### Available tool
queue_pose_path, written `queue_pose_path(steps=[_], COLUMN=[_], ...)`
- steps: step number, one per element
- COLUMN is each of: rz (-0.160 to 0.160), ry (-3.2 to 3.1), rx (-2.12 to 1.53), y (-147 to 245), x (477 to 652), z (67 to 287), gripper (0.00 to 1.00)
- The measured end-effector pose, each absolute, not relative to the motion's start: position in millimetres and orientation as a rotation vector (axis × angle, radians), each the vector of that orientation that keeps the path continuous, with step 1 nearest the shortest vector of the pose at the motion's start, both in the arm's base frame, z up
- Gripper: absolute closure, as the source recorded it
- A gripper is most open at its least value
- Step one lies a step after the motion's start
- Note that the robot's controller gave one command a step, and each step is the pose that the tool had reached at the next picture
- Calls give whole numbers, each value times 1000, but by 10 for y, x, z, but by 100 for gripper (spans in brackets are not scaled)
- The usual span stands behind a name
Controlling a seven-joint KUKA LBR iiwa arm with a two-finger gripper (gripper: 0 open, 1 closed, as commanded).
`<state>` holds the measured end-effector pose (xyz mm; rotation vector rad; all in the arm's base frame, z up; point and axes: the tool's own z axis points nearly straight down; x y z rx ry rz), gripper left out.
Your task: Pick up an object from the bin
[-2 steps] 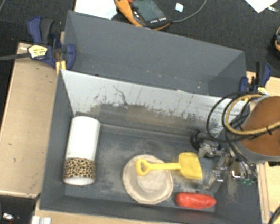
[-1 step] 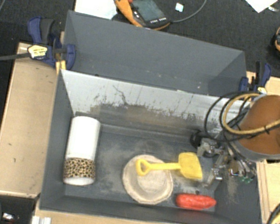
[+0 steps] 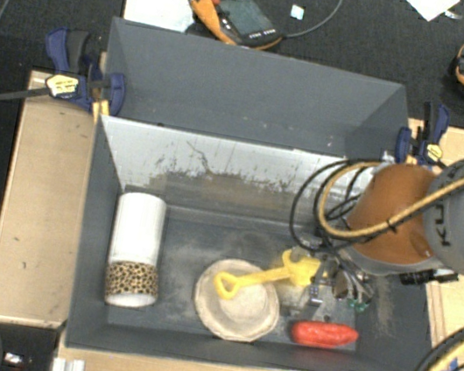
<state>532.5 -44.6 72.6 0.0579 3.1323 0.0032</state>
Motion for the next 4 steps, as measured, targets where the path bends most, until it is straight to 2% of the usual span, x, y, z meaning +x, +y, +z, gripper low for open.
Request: queue_pose_path(steps=[1, 2, 3, 4], rz=[-3, -5, -4, -3], ry=[3132, 3098, 3125, 3108], rx=[27, -417, -194, -355], y=[-478, -388, -474, -253], x=[5327, 5458, 5356, 5398], z=[727, 714, 1783, 911], gripper=[0, 0, 0, 0])
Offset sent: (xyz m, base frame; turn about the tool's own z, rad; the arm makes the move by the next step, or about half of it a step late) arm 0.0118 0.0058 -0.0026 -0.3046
